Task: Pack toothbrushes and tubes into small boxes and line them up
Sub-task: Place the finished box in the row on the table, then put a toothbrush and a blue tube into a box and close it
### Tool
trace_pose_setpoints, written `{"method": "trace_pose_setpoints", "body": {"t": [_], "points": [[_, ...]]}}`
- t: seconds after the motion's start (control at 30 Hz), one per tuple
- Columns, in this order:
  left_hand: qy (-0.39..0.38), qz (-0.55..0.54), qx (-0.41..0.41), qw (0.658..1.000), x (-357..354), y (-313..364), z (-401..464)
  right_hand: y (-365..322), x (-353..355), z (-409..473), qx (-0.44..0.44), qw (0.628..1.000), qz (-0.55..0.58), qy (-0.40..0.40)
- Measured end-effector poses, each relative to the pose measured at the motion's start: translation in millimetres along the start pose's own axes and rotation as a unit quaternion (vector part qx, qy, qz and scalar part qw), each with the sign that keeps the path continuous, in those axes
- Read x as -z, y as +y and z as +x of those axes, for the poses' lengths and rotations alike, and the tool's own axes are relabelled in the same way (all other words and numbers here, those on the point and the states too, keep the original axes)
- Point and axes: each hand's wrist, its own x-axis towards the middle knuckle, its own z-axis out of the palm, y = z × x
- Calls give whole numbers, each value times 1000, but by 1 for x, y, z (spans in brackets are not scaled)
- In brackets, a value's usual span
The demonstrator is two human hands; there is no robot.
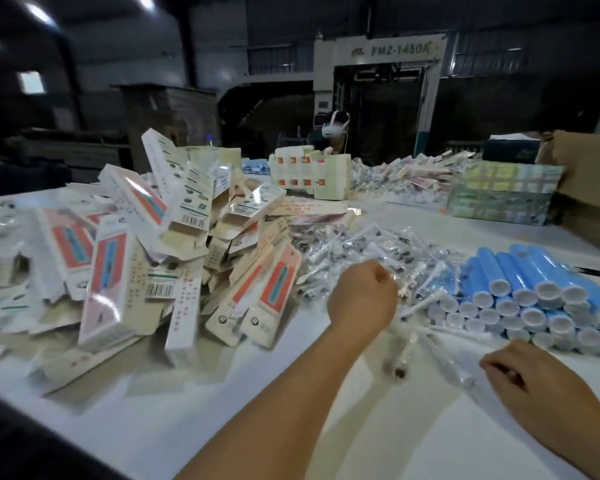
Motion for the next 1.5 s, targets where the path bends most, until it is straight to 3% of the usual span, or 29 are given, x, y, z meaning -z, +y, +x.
{"method": "trace_pose_setpoints", "body": {"t": [0.07,0.13,0.17,0.27,0.33,0.4,0.6,0.67,0.7,0.77,0.87,0.9,0.97,1.03,1.07,1.13,1.2,1.23,1.37,1.43,1.5], "points": [[12,154,-17,988,37,-9,24,-2,0,0,-12,1000,11,-7],[-23,328,-71,942,73,-28,43,-3,-2,0,-11,1000,26,-12],[-62,431,-118,892,89,-39,50,-3,-2,1,-6,999,34,-9],[-200,668,-255,670,124,-72,67,-4,-1,5,-1,999,40,-2],[-260,731,-264,573,132,-85,75,-5,0,6,1,999,37,-3],[-285,753,-263,532,131,-89,79,-4,-1,7,10,999,38,-1],[-280,746,-340,499,131,-71,87,-3,-2,7,18,999,17,-21],[-256,732,-376,508,132,-60,84,-4,0,7,15,999,11,-31],[-241,712,-386,534,133,-57,81,-4,-2,8,15,999,9,-33],[-199,648,-377,631,130,-45,73,-3,-3,8,16,999,6,-30],[-133,469,-293,823,126,-20,59,-8,-10,15,30,999,-7,-42],[-118,405,-270,866,118,-8,55,-6,-10,15,27,999,-13,-45],[-132,293,-247,914,99,16,46,-5,-9,16,7,999,11,-44],[-197,201,-225,933,74,33,34,-3,-4,14,-43,989,140,-3],[-235,176,-214,932,60,38,27,-3,1,14,-75,967,241,32],[-297,169,-188,921,33,44,13,-3,14,13,-142,869,469,72],[-339,176,-166,909,8,44,1,0,26,11,-169,776,606,52],[-361,170,-156,904,-1,43,-3,1,30,9,-164,770,616,34],[-401,121,-111,901,-21,41,-11,4,32,2,-168,844,510,-10],[-340,174,-137,914,-26,39,-14,8,28,4,-195,837,511,-9],[-237,315,-187,900,-36,35,-20,11,26,6,-212,823,527,-2]]}}
